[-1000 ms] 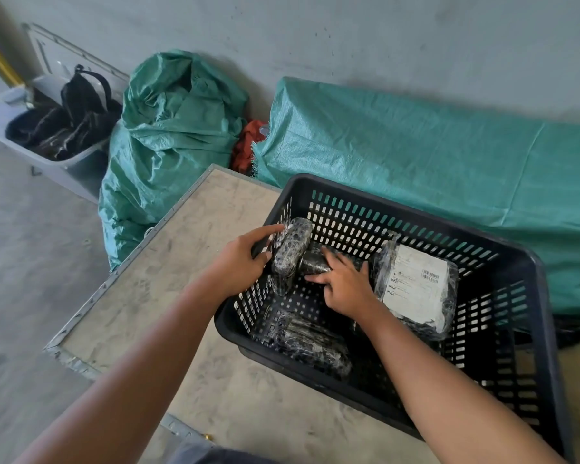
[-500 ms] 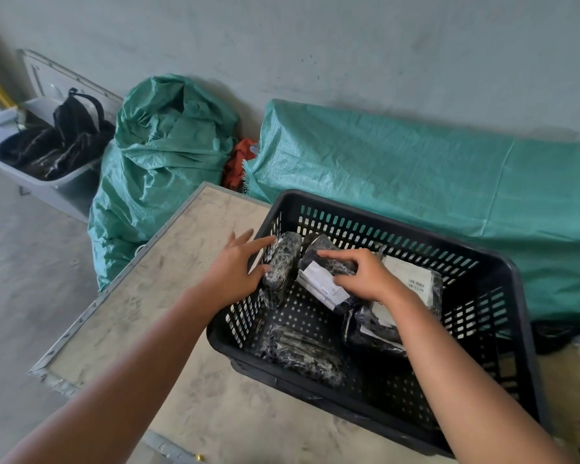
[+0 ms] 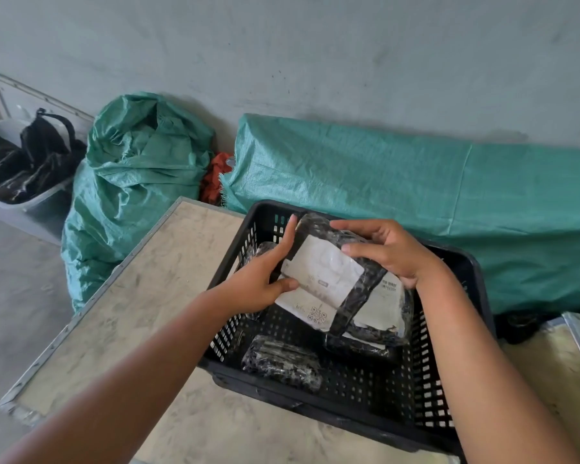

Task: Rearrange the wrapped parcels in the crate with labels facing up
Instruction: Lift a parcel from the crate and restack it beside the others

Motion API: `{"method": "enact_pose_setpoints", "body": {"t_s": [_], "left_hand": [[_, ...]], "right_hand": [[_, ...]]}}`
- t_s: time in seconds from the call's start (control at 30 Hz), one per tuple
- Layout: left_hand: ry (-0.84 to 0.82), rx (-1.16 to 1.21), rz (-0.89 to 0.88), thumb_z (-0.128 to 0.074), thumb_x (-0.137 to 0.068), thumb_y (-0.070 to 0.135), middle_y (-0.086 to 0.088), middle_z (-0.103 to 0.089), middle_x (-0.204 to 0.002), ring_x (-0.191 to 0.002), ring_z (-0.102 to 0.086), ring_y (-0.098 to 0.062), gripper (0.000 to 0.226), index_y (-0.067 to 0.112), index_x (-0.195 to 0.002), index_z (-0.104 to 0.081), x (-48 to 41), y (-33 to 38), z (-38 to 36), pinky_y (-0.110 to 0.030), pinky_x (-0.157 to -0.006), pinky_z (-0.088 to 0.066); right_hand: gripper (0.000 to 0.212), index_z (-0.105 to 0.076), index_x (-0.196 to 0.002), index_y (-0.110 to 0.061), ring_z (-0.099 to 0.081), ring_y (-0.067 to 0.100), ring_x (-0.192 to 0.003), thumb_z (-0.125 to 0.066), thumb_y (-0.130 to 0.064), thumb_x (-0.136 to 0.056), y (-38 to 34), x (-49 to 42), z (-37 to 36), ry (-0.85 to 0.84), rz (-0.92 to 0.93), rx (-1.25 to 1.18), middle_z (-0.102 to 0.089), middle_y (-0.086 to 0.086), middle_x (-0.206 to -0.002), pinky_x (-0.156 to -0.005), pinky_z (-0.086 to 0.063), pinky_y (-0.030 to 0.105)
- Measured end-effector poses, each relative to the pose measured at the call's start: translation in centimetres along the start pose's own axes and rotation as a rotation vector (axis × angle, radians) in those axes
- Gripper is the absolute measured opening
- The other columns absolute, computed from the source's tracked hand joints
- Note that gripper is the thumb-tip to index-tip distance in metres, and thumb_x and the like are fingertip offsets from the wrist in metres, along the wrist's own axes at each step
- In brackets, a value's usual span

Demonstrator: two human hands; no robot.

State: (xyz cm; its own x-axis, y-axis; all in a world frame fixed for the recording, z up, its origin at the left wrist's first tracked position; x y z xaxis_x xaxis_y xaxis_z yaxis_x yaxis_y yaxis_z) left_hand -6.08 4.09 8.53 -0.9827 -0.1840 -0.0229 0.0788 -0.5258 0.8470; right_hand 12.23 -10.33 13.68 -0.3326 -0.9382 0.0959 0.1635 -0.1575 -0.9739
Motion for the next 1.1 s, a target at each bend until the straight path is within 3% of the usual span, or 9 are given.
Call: {"method": "enact_pose_setpoints", "body": {"t_s": [0.17,0.3,0.43,0.5,0.6,0.8,0.9,1.0,1.1], "left_hand": [[0.076,0.159,0.092,-0.058,-0.104,0.021,0.047,-0.031,-0.145,-0.125,-0.036,0.028,0.079,0.072,-0.146,-0.015,-0.2,-2.1,0.0,-0.002,-0.096,-0.038],[0.168,0.21,0.207,-0.057,-0.104,0.022,0.034,-0.045,-0.132,-0.098,-0.057,0.024,0.07,0.071,-0.142,-0.025,-1.0,-3.3,0.2,-0.007,-0.077,-0.05],[0.117,0.152,0.399,-0.062,-0.102,0.023,0.021,-0.055,-0.123,-0.092,-0.064,0.005,0.076,0.053,-0.156,-0.019,-2.0,-5.0,-0.2,-0.01,-0.067,-0.054],[-0.011,0.151,0.466,-0.067,-0.097,0.011,0.014,-0.057,-0.124,-0.098,-0.065,-0.006,0.092,0.046,-0.16,-0.01,-2.0,-6.0,-1.1,-0.017,-0.071,-0.058],[-0.134,0.026,0.514,-0.074,-0.09,0.005,0.004,-0.058,-0.131,-0.096,-0.068,-0.016,0.113,0.044,-0.161,0.005,-2.1,-6.7,-2.0,-0.026,-0.074,-0.06],[-0.211,-0.318,0.51,-0.078,-0.087,0.013,-0.024,-0.048,-0.141,-0.093,-0.065,-0.023,0.122,0.043,-0.159,0.015,-3.8,-7.3,-5.3,-0.034,-0.081,-0.054],[-0.238,-0.391,0.544,-0.081,-0.086,0.016,-0.03,-0.038,-0.152,-0.122,-0.058,-0.035,0.12,0.036,-0.162,0.01,-4.0,-8.5,-6.6,-0.041,-0.1,-0.047],[-0.284,-0.427,0.622,-0.083,-0.085,0.018,-0.026,-0.036,-0.153,-0.133,-0.049,-0.038,0.119,0.033,-0.164,0.005,-3.9,-9.9,-7.5,-0.046,-0.107,-0.045],[-0.282,-0.429,0.64,-0.077,-0.087,0.012,-0.026,-0.04,-0.148,-0.129,-0.053,-0.038,0.107,0.026,-0.165,-0.004,-4.4,-10.8,-8.4,-0.045,-0.104,-0.048]], "right_hand": [[0.052,-0.077,-0.115,-0.046,-0.055,0.01,-0.136,-0.088,-0.053,-0.065,0.9,0.2,0.6,0.285,0.059,0.046,-0.062,-0.008,-0.143,-0.116,-0.041,0.05],[0.07,-0.052,-0.136,-0.065,-0.032,0.006,-0.143,-0.082,-0.057,-0.073,3.3,0.7,-1.7,0.278,-0.088,0.282,-0.041,-0.013,-0.16,-0.116,-0.022,0.045],[0.102,-0.02,-0.162,-0.04,-0.035,0.009,-0.142,-0.085,-0.027,-0.084,6.6,-0.3,-5.6,0.213,-0.244,0.308,-0.032,-0.008,-0.165,-0.114,-0.031,0.035],[0.107,-0.009,-0.165,-0.031,-0.054,0.01,-0.122,-0.081,-0.015,-0.087,8.4,-1.2,-7.2,0.191,-0.339,0.309,-0.038,-0.001,-0.162,-0.094,-0.05,0.026],[0.109,0.001,-0.165,-0.032,-0.064,0.008,-0.093,-0.074,-0.006,-0.091,10.7,-2.0,-8.5,0.169,-0.442,0.244,-0.051,0.0,-0.147,-0.059,-0.052,0.017],[0.114,0.016,-0.161,-0.039,-0.068,0.028,-0.089,-0.061,0.003,-0.088,13.2,-2.3,-8.7,0.232,-0.601,0.225,-0.046,0.012,-0.144,-0.055,-0.053,0.028],[0.116,0.024,-0.159,-0.036,-0.064,0.03,-0.103,-0.065,-0.004,-0.092,13.8,-3.1,-9.8,0.218,-0.708,0.306,-0.029,0.022,-0.155,-0.046,-0.047,0.024],[0.101,0.017,-0.163,-0.029,-0.048,0.039,-0.134,-0.062,-0.018,-0.1,15.5,-3.2,-10.9,0.282,-0.844,0.26,-0.01,0.018,-0.167,-0.087,-0.057,0.039],[0.091,0.003,-0.165,-0.015,-0.046,0.041,-0.137,-0.06,-0.023,-0.1,17.6,-3.6,-11.0,0.253,-0.73,0.423,-0.037,0.025,-0.156,-0.107,-0.044,0.043]]}}
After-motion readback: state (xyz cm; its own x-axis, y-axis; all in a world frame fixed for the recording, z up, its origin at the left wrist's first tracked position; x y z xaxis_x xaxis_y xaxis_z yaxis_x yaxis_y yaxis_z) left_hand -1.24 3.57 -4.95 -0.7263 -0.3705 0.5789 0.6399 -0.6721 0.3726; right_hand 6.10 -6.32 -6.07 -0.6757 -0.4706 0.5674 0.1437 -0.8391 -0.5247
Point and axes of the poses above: each hand's wrist, its own x-axis away from the middle knuckle, its own z-axis out of the back of the hand, y = z × x, the point moved 5 cm from there along -x, towards the middle knuckle
